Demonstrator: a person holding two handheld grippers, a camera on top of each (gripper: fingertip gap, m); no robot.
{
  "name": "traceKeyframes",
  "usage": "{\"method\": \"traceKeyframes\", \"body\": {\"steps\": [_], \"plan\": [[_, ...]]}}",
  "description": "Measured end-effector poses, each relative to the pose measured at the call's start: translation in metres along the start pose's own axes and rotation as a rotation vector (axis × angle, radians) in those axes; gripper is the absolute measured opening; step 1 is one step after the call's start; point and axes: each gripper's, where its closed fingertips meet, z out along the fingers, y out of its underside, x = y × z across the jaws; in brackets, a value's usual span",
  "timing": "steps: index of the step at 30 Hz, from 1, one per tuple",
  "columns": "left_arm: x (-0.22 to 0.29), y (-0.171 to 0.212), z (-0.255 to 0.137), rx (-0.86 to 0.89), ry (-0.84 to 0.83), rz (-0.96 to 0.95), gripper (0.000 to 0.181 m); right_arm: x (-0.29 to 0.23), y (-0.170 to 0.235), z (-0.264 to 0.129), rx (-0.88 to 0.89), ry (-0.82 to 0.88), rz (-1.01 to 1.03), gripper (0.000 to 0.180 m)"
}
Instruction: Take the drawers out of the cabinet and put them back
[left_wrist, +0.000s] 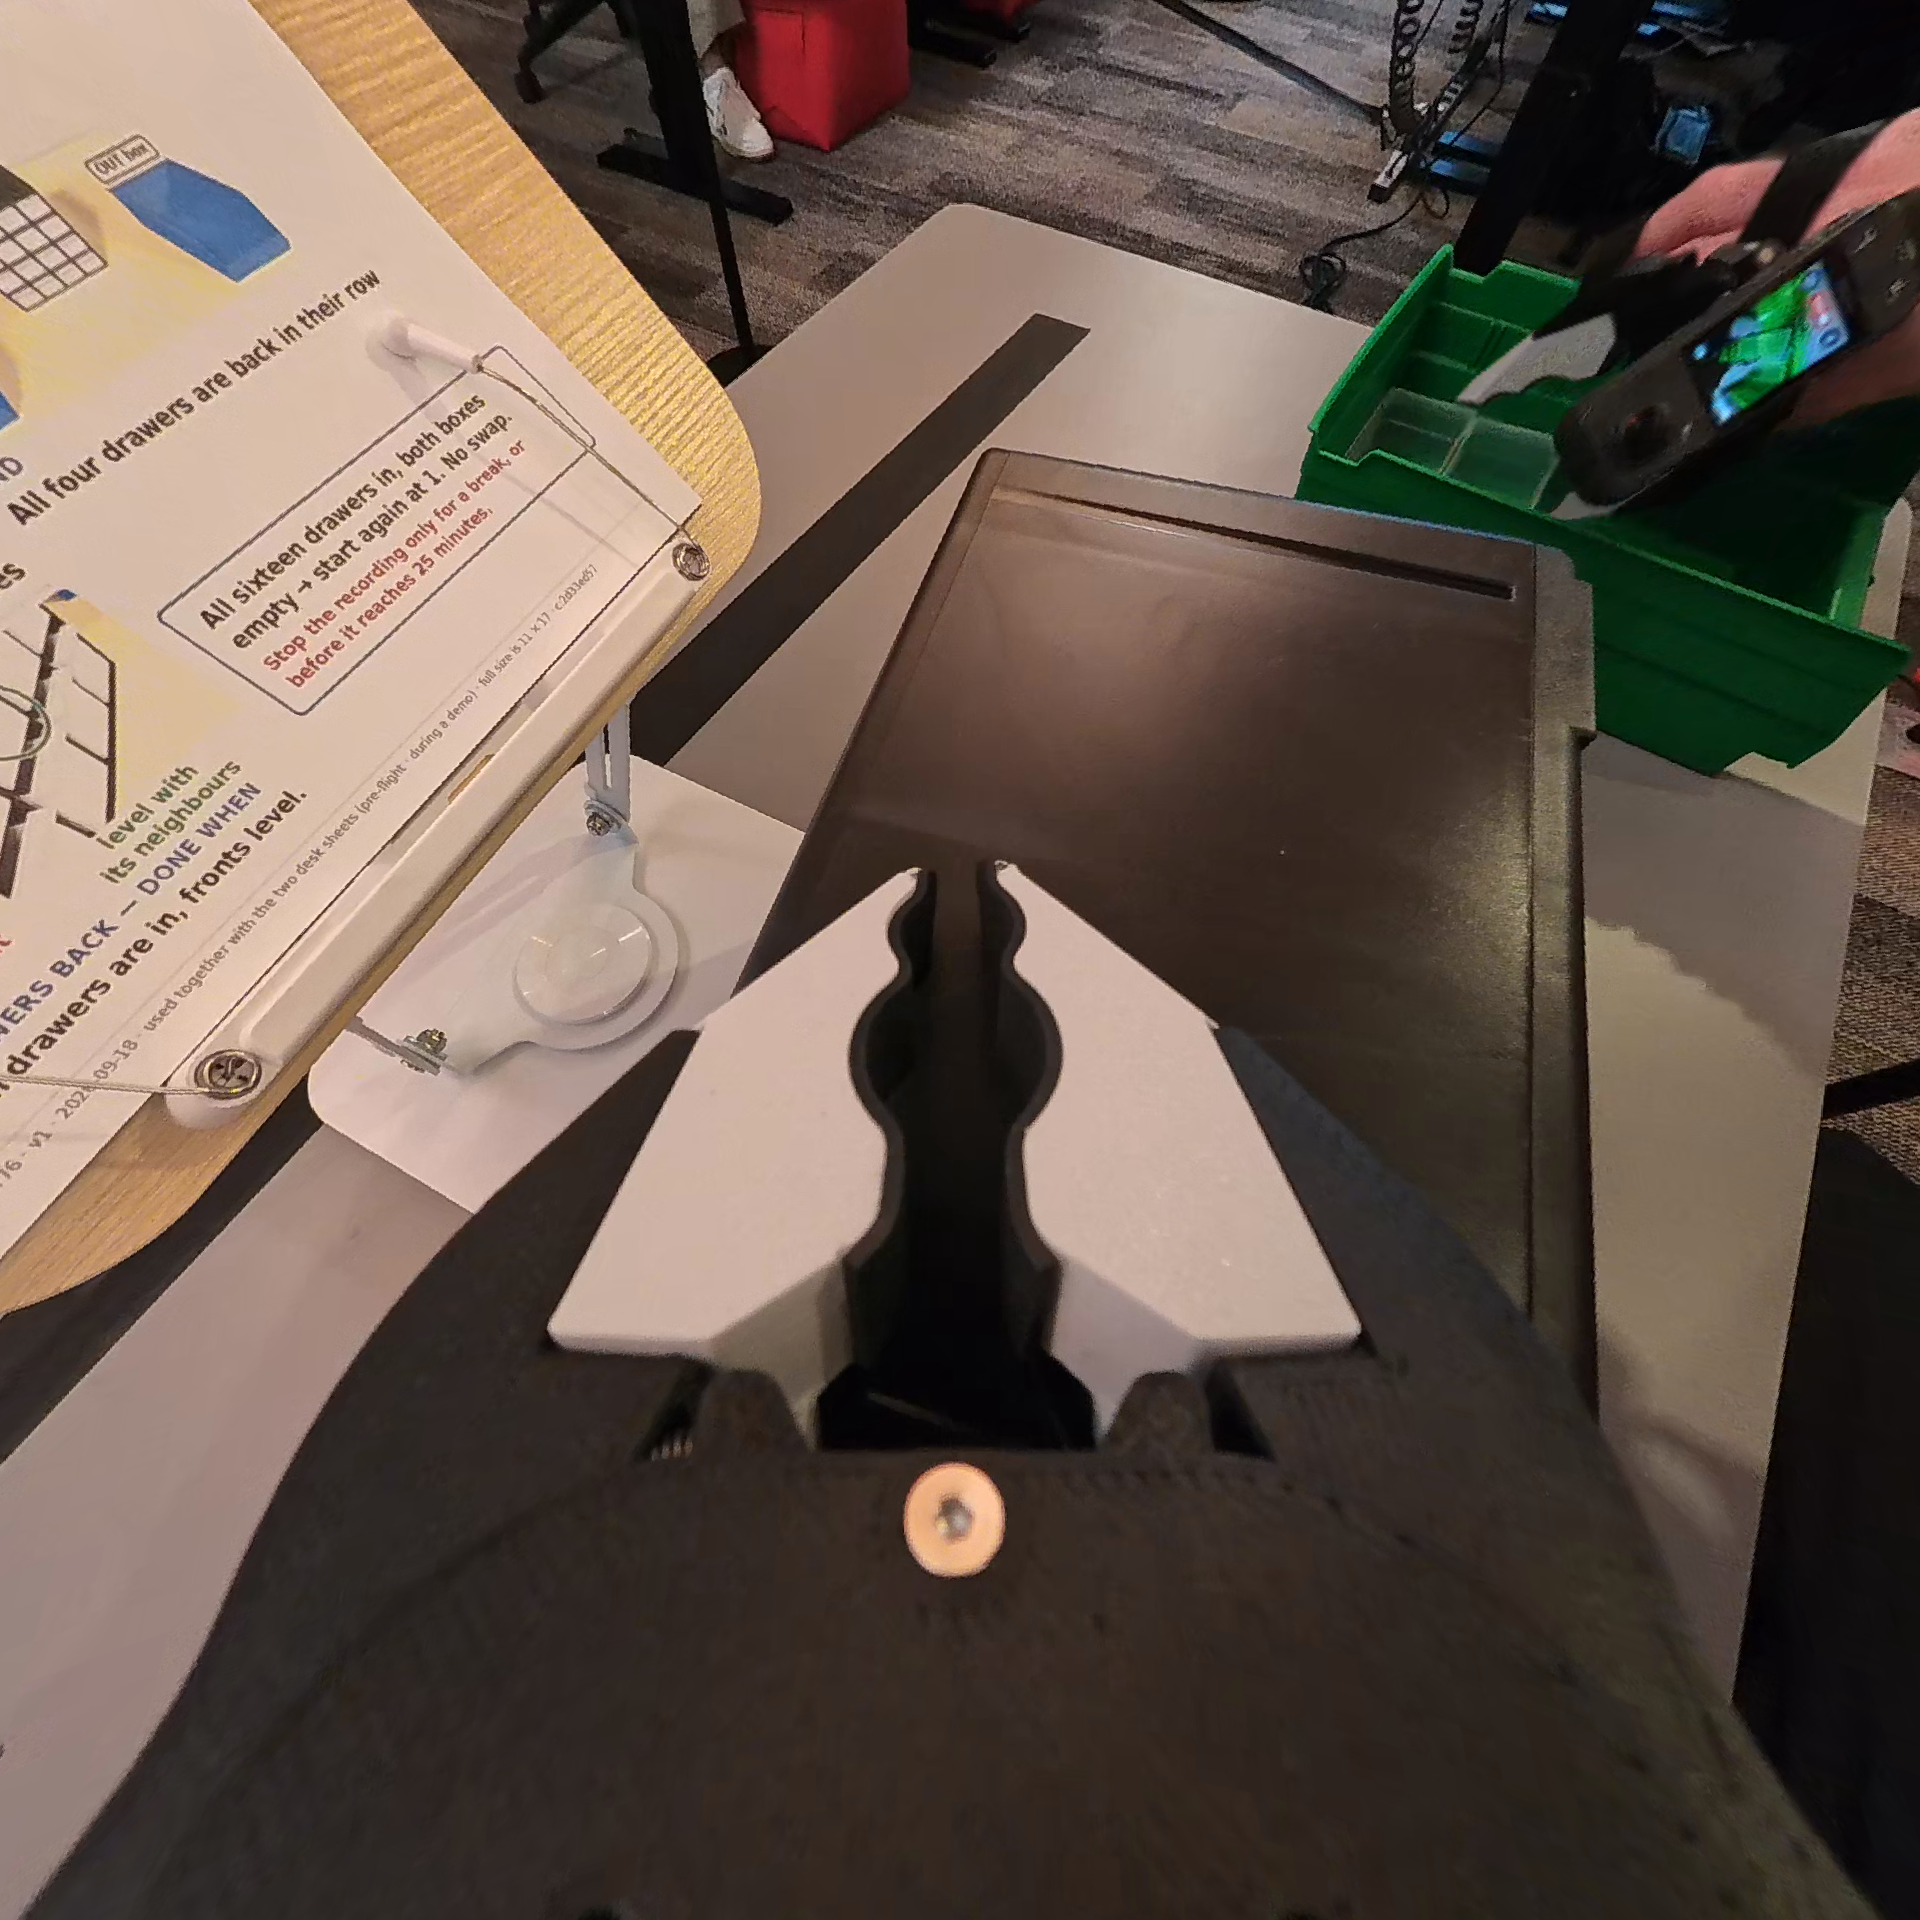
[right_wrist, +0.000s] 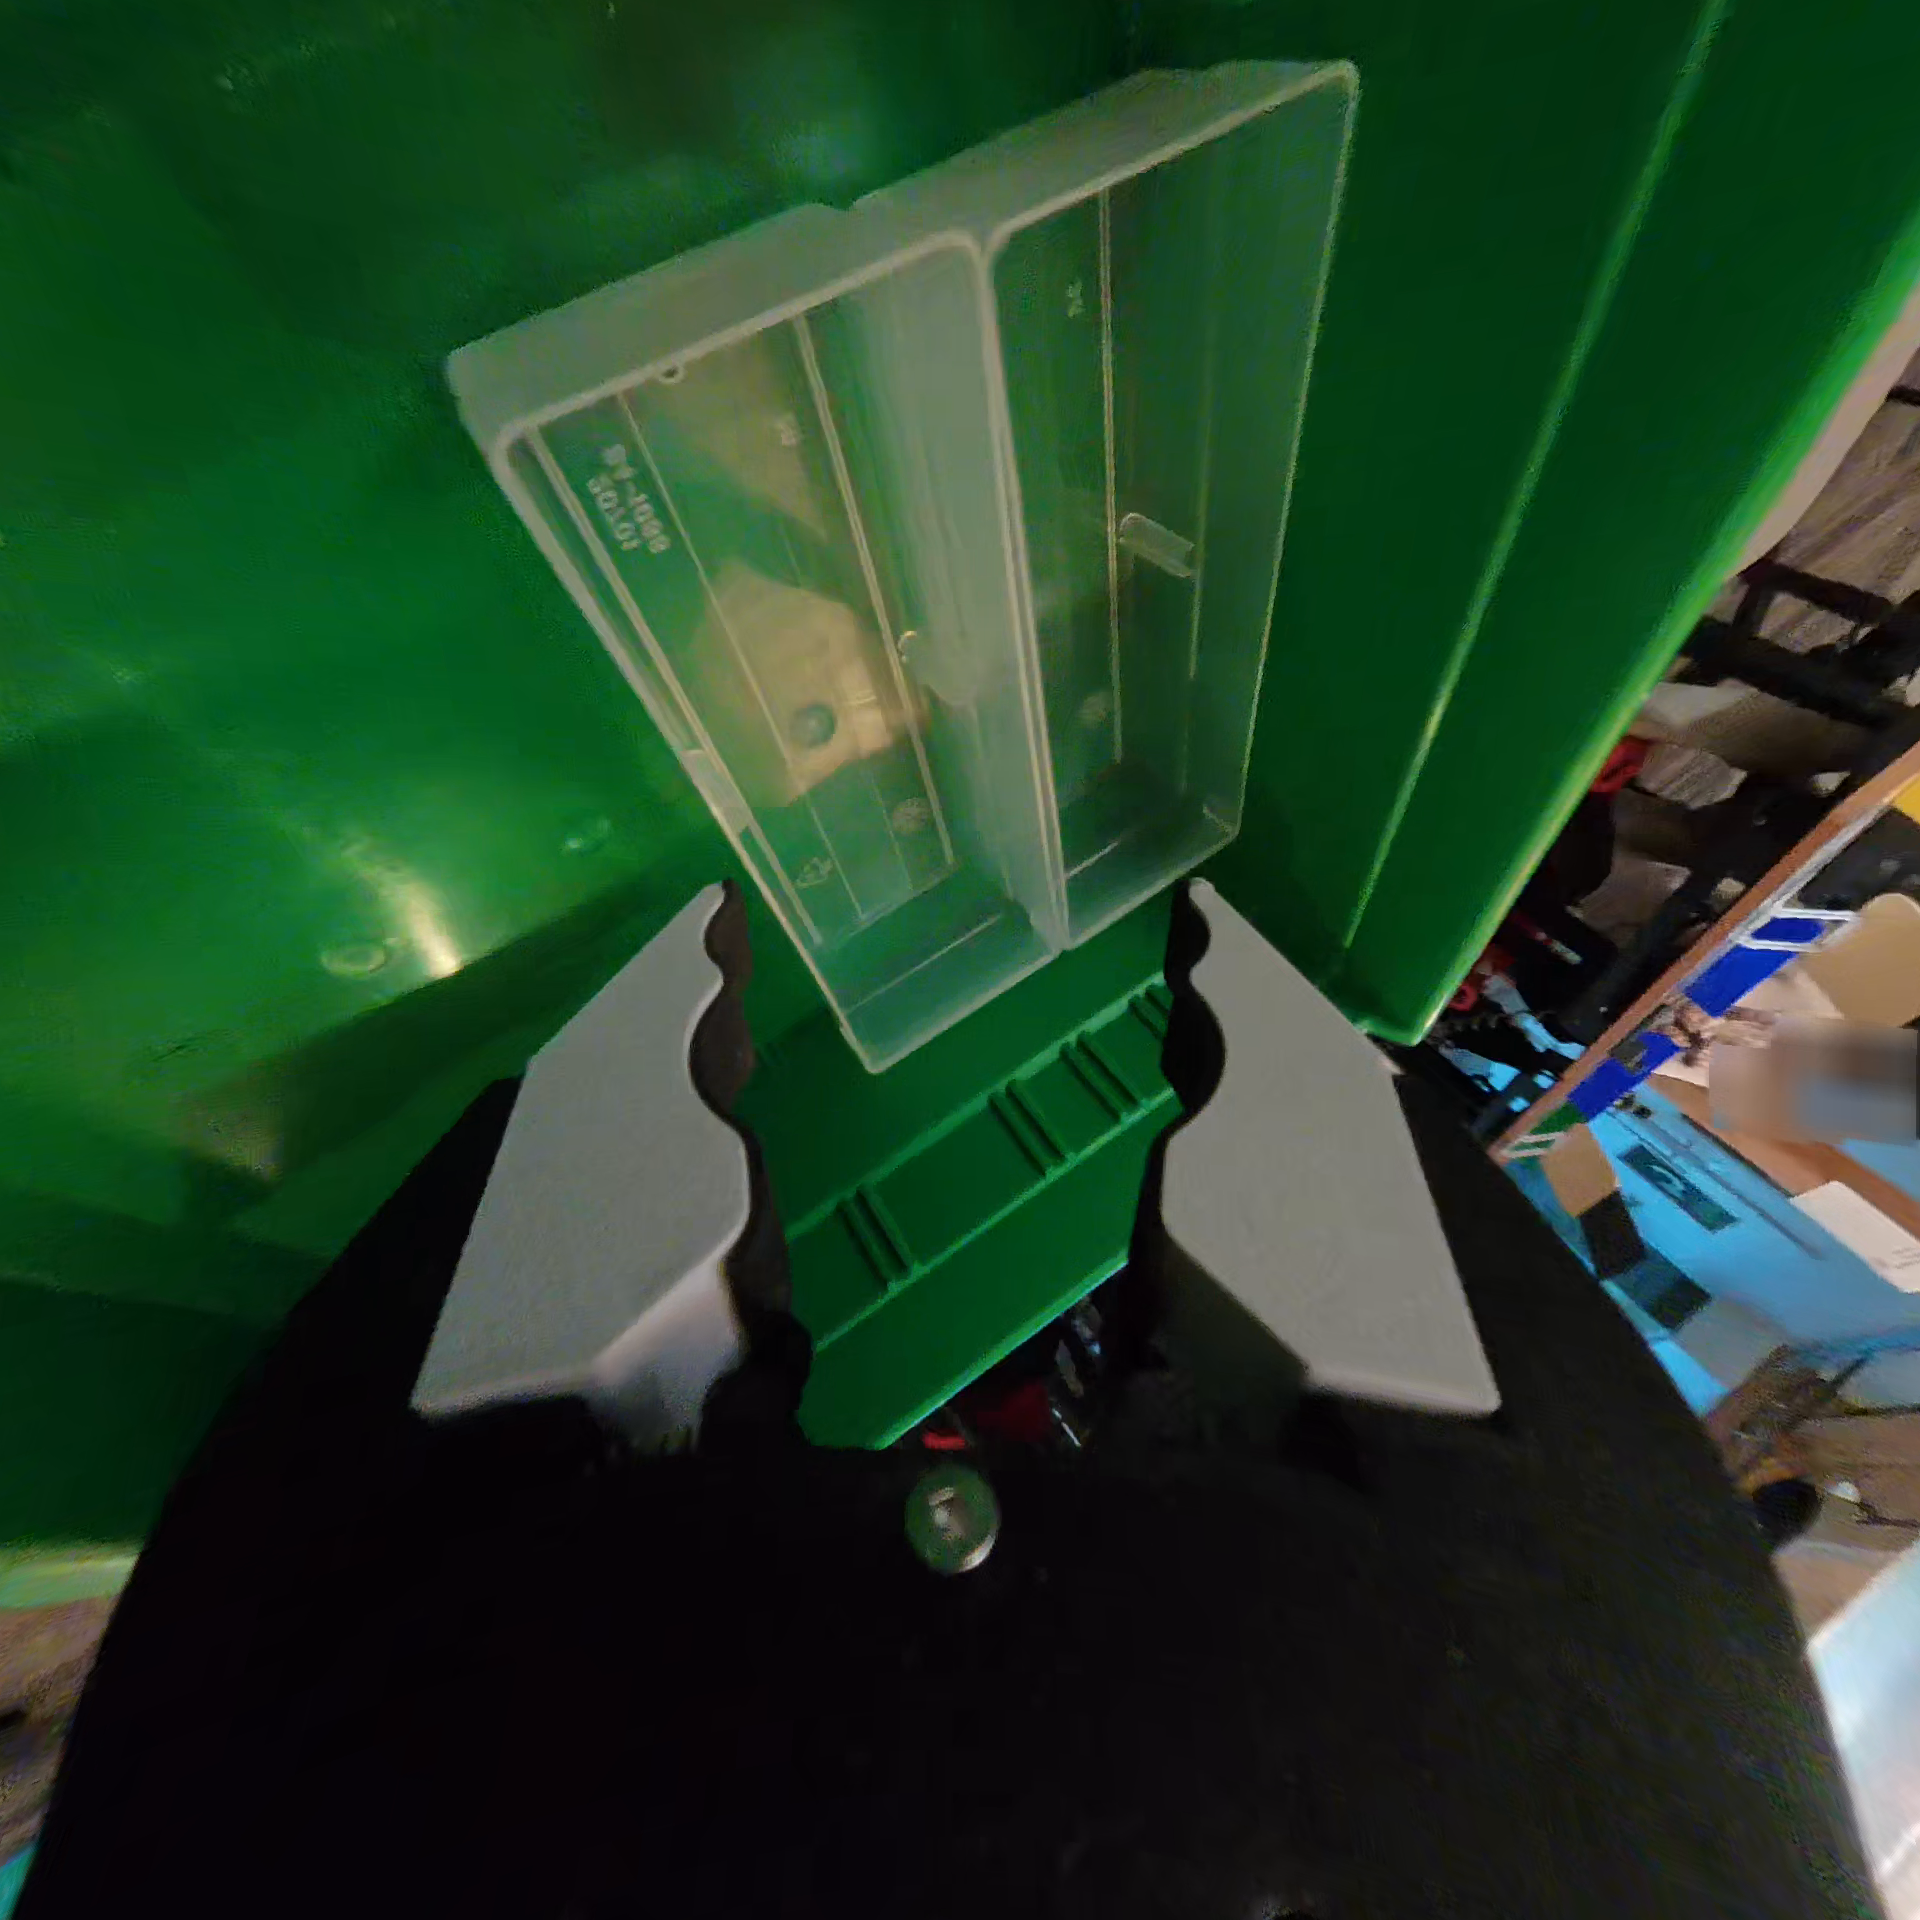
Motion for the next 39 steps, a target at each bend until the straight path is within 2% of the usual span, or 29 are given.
{"method": "traceKeyframes", "body": {"steps": [3, 5, 7, 10, 12, 14, 16, 17, 22, 27, 30, 33, 39], "plan": [[0.000, 0.000, 0.000, 0.001, 0.000, 0.000, 0.008, 0.009, 0.005, -0.019, 0.032, 0.042, 0.076, 0.073], [0.000, 0.000, 0.000, 0.001, 0.000, 0.000, 0.008, 0.020, 0.000, -0.049, 0.118, 0.101, 0.166, 0.057], [0.000, 0.000, 0.000, 0.001, 0.000, 0.000, 0.008, 0.029, -0.018, -0.097, 0.294, 0.187, 0.238, 0.029], [0.000, 0.000, 0.000, 0.001, 0.000, 0.000, 0.008, 0.019, -0.078, -0.199, 0.709, 0.292, 0.236, 0.001], [0.000, 0.000, 0.000, 0.000, 0.000, 0.000, 0.008, 0.003, -0.119, -0.260, 0.916, 0.363, 0.209, 0.002], [0.000, 0.000, 0.000, -0.001, -0.001, 0.000, 0.008, -0.028, -0.165, -0.298, 1.024, 0.391, 0.120, 0.000], [-0.001, 0.000, 0.001, -0.001, -0.002, -0.001, 0.007, -0.059, -0.215, -0.320, 1.082, 0.422, 0.024, 0.000], [-0.001, 0.000, 0.001, -0.003, -0.002, -0.001, 0.007, -0.073, -0.240, -0.326, 1.096, 0.457, -0.031, 0.000], [-0.001, 0.000, 0.001, 0.000, -0.006, -0.006, 0.007, -0.120, -0.348, -0.339, 1.134, 0.632, -0.204, 0.041], [-0.001, 0.000, 0.001, 0.000, -0.007, -0.007, 0.007, -0.131, -0.411, -0.317, 1.103, 0.789, -0.317, 0.034], [-0.001, 0.000, 0.001, 0.001, -0.007, -0.004, 0.007, -0.133, -0.434, -0.297, 1.081, 0.784, -0.354, 0.032], [-0.001, 0.000, 0.000, 0.003, -0.005, -0.001, 0.007, -0.127, -0.443, -0.287, 1.044, 0.813, -0.358, 0.030], [0.000, 0.000, 0.001, 0.004, -0.002, 0.002, 0.007, -0.123, -0.448, -0.293, 1.060, 0.875, -0.369, 0.011]]}}
